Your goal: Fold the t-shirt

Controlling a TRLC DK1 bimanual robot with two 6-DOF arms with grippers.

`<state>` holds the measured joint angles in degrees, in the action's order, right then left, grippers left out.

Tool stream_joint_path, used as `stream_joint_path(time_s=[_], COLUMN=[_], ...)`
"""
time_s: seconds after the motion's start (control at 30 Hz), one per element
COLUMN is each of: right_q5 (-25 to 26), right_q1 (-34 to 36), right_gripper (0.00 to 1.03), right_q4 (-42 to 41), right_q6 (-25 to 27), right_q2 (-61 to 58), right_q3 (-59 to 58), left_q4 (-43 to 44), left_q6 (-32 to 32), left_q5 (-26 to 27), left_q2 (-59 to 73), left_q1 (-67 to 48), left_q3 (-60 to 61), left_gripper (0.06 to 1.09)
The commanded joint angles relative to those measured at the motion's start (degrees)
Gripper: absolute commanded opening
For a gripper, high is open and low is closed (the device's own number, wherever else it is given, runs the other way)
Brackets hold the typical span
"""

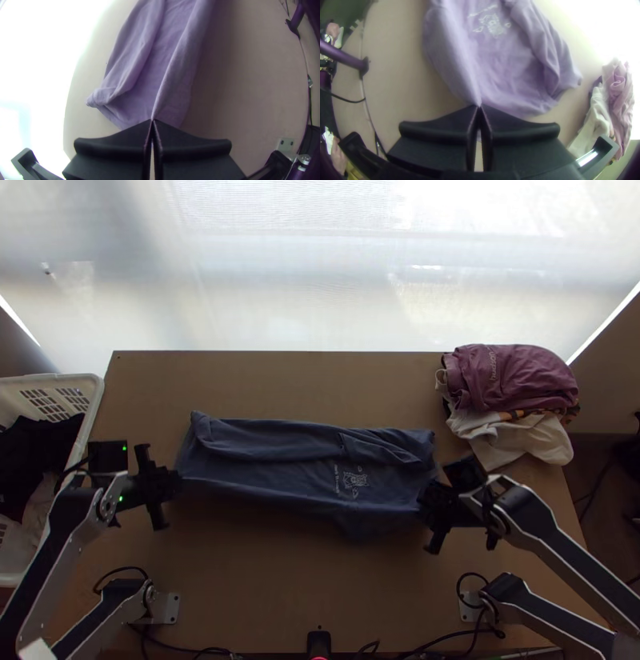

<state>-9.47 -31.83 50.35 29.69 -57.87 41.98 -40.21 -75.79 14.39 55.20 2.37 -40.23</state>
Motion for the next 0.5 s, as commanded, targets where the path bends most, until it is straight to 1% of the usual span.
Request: stream_joint_path(time_s=[0.0, 0.33, 0.47], right_q5=[0.0, -0.1, 0.0], right_q1=[7.2, 9.2, 11.7], right_gripper=[0.03, 0.03, 0.03], right_q4=[-3.6, -4.6, -7.1], right_q6=[2.7, 2.4, 2.7], right_q2=[-11.8, -28.4, -33.5], right_q3=[9.2, 18.9, 20.9], left_q4=[8.9, 16.7, 20.5], left_q6=[1.2, -0.3, -0.9], left_q5=[-0.1, -0.2, -0.3], left_q2=[14.5, 23.0, 27.2], left_q1=[-0.2, -0.7, -1.2], left_q3=[-6.9, -4.7, -4.7], left_gripper=[0.10, 0.10, 0.10])
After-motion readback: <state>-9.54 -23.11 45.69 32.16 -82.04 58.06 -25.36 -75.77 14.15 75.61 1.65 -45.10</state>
